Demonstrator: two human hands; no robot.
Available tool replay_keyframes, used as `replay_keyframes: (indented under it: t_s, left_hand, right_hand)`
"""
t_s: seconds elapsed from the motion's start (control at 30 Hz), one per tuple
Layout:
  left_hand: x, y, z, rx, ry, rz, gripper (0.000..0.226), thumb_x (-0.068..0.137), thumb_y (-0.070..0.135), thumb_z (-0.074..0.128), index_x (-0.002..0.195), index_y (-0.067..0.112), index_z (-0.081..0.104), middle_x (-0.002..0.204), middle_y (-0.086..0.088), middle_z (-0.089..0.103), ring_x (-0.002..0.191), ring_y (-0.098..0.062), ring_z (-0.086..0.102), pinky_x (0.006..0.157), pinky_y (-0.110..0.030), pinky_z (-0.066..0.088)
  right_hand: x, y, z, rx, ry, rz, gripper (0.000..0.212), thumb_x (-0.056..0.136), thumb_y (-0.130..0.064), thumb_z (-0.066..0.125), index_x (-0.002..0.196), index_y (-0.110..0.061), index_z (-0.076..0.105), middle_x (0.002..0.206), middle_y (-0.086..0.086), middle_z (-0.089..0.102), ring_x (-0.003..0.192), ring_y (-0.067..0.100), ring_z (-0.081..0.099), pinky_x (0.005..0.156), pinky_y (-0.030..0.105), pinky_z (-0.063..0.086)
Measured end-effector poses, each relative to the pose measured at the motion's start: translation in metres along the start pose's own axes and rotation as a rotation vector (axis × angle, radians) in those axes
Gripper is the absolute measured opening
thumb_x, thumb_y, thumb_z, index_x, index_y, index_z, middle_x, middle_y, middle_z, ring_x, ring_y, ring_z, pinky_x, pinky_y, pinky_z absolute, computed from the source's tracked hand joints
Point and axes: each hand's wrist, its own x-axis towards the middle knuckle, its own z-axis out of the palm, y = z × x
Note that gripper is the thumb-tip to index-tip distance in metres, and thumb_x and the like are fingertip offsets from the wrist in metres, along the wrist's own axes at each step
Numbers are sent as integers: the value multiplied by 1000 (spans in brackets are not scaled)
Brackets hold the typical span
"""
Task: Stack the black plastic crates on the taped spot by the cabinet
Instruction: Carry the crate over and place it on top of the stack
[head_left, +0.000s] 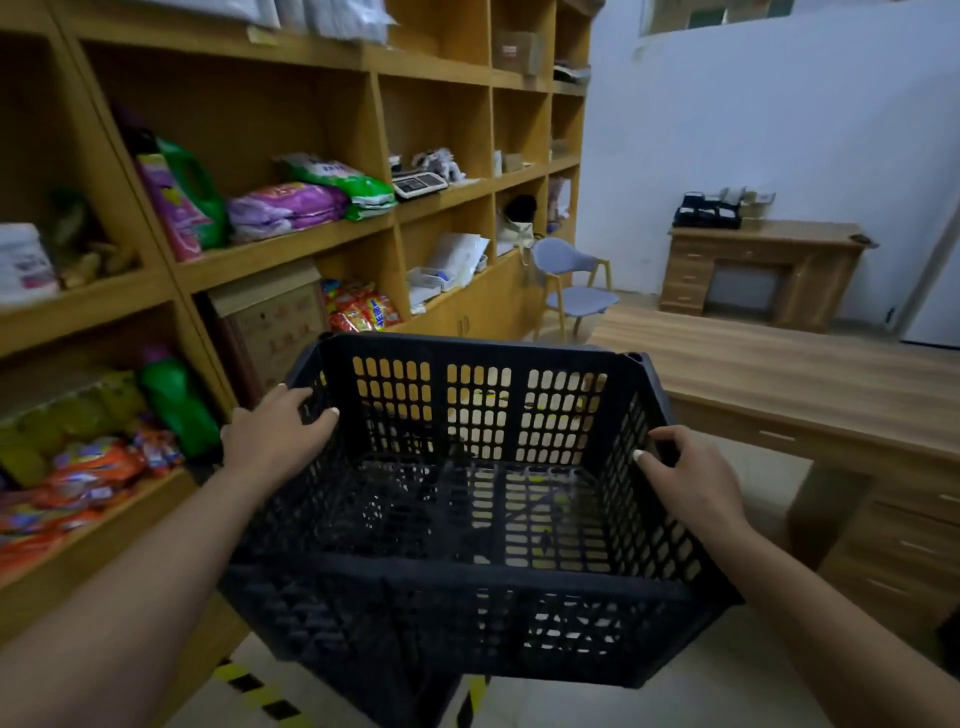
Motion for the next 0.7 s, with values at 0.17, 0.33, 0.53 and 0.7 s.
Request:
replay_keyframes:
  t_s: [0.17, 0.33, 0.53, 0.7]
  left_hand:
    - [0, -28, -1, 104, -52, 11, 75, 83, 73, 36, 146, 32, 33, 160, 2, 18, 131, -46, 33, 104, -51, 38]
    - [-6, -35, 4, 219, -100, 66, 77, 86, 73, 32, 151, 34, 18, 162, 5, -3, 133, -41, 31, 97, -43, 44]
    - [-3, -35, 9, 228, -1, 73, 74, 86, 70, 35, 150, 33, 24, 162, 6, 4, 124, -38, 45, 83, -39, 51]
    - [5, -37, 6, 15, 60, 18, 69, 84, 68, 43, 143, 32, 39, 161, 5, 13, 129, -36, 44, 87, -44, 51]
  right_hand:
    - [2, -15, 25, -31, -78, -4, 41, 88, -37, 62, 126, -21, 56, 118, 10, 59, 101, 22, 57, 72, 30, 41]
    - [7, -20, 29, -125, -126, -1, 51, 90, -38, 60, 137, -26, 47, 144, 13, 40, 125, 29, 47, 91, 39, 46]
    - [19, -21, 31, -155, -155, -18, 46, 89, -41, 59, 134, -33, 50, 157, 8, 25, 137, 32, 35, 102, 44, 41]
    - [32, -28, 32, -96, -109, -23, 43, 89, -39, 61, 131, -31, 54, 154, 6, 32, 135, 27, 39, 98, 39, 42]
